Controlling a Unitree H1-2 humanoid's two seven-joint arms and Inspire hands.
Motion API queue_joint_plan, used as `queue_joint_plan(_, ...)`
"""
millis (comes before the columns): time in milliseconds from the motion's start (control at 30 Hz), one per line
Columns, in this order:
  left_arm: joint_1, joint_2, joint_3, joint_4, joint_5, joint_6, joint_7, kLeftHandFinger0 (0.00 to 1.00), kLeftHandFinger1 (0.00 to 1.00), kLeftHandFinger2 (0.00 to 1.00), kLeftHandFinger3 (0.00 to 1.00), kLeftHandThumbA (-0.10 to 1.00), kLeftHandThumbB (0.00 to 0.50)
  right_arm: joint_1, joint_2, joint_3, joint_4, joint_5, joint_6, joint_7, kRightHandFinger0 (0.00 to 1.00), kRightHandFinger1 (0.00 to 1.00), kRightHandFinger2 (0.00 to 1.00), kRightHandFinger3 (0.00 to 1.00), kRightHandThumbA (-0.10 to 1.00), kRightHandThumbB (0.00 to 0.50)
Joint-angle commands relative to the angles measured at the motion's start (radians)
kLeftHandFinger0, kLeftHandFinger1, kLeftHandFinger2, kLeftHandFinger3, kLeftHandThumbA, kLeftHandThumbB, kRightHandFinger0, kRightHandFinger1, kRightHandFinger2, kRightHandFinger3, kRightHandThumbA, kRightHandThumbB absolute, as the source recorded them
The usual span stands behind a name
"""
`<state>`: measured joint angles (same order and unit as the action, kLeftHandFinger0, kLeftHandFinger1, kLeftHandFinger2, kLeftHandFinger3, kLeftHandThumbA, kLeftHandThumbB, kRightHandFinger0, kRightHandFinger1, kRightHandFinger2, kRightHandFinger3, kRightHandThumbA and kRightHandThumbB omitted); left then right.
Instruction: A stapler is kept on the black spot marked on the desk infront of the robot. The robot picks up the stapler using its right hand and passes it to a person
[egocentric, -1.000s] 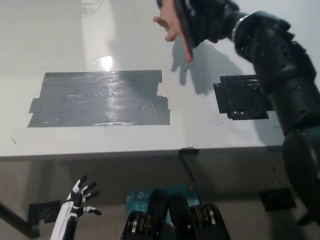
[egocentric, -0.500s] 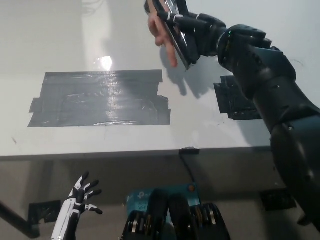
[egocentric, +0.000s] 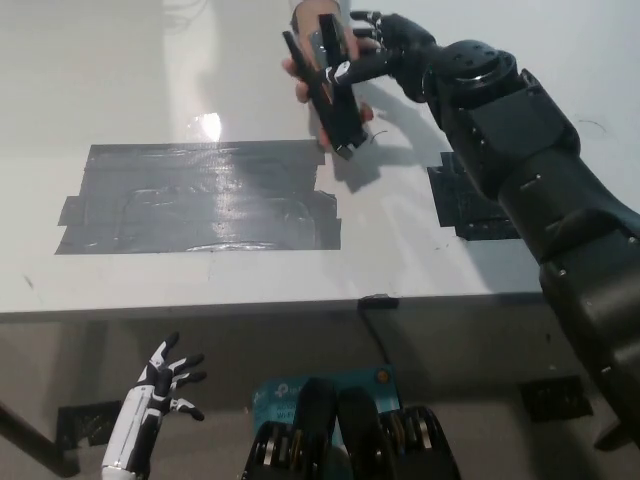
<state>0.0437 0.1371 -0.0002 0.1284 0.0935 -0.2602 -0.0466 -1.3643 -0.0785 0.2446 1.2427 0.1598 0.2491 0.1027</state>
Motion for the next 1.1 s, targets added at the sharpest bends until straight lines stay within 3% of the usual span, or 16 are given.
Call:
queue_joint_plan(0, 0.006, 0.013, -0.012, -0.046, 0.011, 0.023, -0.013, 0.42, 0.75, 0.8, 1.0, 1.0, 0.451, -0.037, -0.026, 0.012, -0.069, -0.084, -0.072, 0.014, 1.0, 1.0, 1.0, 1.0, 0.94, 0.342)
queue_joint_plan(133, 0.027, 0.013, -0.018, -0.055, 0.021, 0.027, -0.011, 0.42, 0.74, 0.78, 1.0, 1.0, 0.448, -0.006, -0.03, 0.009, -0.126, -0.12, -0.081, -0.025, 1.0, 1.0, 1.0, 1.0, 0.97, 0.388)
queue_joint_plan(367, 0.02, 0.013, -0.016, -0.053, 0.009, 0.021, -0.01, 0.41, 0.73, 0.77, 1.0, 1.0, 0.461, 0.043, -0.09, -0.064, -0.412, -0.127, -0.023, -0.052, 1.0, 1.0, 1.0, 1.0, 0.99, 0.362)
queue_joint_plan(400, 0.02, 0.012, -0.017, -0.052, 0.008, 0.013, -0.01, 0.42, 0.73, 0.77, 1.0, 1.0, 0.464, 0.067, -0.113, -0.073, -0.524, -0.133, 0.02, -0.041, 1.0, 1.0, 1.0, 1.0, 1.0, 0.409)
queue_joint_plan(433, 0.02, 0.012, -0.018, -0.051, 0.009, 0.012, -0.01, 0.42, 0.73, 0.77, 1.0, 1.0, 0.464, 0.072, -0.118, -0.076, -0.548, -0.136, 0.03, -0.038, 1.0, 1.0, 1.0, 1.0, 1.0, 0.409)
queue_joint_plan(500, 0.018, 0.011, -0.02, -0.048, 0.011, 0.01, -0.01, 0.48, 0.79, 0.82, 1.0, 1.0, 0.485, 0.122, -0.163, -0.075, -0.765, -0.152, 0.09, -0.01, 1.0, 1.0, 1.0, 1.0, 1.0, 0.451)
queue_joint_plan(533, 0.022, 0.01, -0.02, -0.046, 0.01, 0.012, -0.009, 0.54, 0.83, 0.86, 1.0, 1.0, 0.499, 0.179, -0.195, -0.087, -0.968, -0.147, 0.153, 0.01, 1.0, 1.0, 1.0, 1.0, 1.0, 0.453)
queue_joint_plan(667, 0.031, 0.005, -0.019, -0.036, 0.01, -0.004, -0.004, 0.67, 0.91, 0.91, 1.0, 1.0, 0.5, 0.297, -0.241, -0.113, -1.275, -0.098, 0.216, 0.037, 1.0, 1.0, 1.0, 1.0, 1.0, 0.447)
queue_joint_plan(767, 0.044, 0.001, -0.019, -0.031, 0.003, -0.021, -0.004, 0.78, 0.99, 0.99, 1.0, 1.0, 0.5, 0.45, -0.309, -0.126, -1.577, -0.049, 0.221, 0.06, 1.0, 1.0, 1.0, 1.0, 1.0, 0.397)
queue_joint_plan(800, 0.049, -0.003, -0.019, -0.023, -0.008, -0.03, -0.007, 0.85, 1.0, 1.0, 1.0, 1.0, 0.5, 0.53, -0.335, -0.139, -1.701, -0.004, 0.221, 0.044, 1.0, 1.0, 1.0, 1.0, 1.0, 0.396)
queue_joint_plan(833, 0.049, -0.003, -0.019, -0.023, -0.008, -0.03, -0.007, 0.86, 1.0, 1.0, 1.0, 1.0, 0.5, 0.53, -0.335, -0.139, -1.701, -0.004, 0.221, 0.044, 1.0, 1.0, 1.0, 1.0, 1.0, 0.395)
queue_joint_plan(867, 0.05, -0.004, -0.021, -0.017, -0.013, -0.035, -0.011, 0.96, 1.0, 1.0, 1.0, 1.0, 0.5, 0.585, -0.357, -0.147, -1.786, 0.037, 0.221, 0.029, 1.0, 1.0, 1.0, 1.0, 1.0, 0.393)
queue_joint_plan(900, 0.05, -0.002, -0.024, -0.006, -0.024, -0.042, -0.022, 1.0, 1.0, 1.0, 1.0, 1.0, 0.5, 0.645, -0.379, -0.158, -1.87, 0.071, 0.221, 0.021, 1.0, 1.0, 1.0, 1.0, 1.0, 0.378)
queue_joint_plan(1067, 0.056, 0.022, -0.052, 0.013, -0.087, -0.041, -0.104, 1.0, 1.0, 1.0, 1.0, 1.0, 0.5, 0.905, -0.438, -0.202, -2.138, 0.129, 0.221, -0.005, 1.0, 1.0, 1.0, 1.0, 1.0, 0.389)
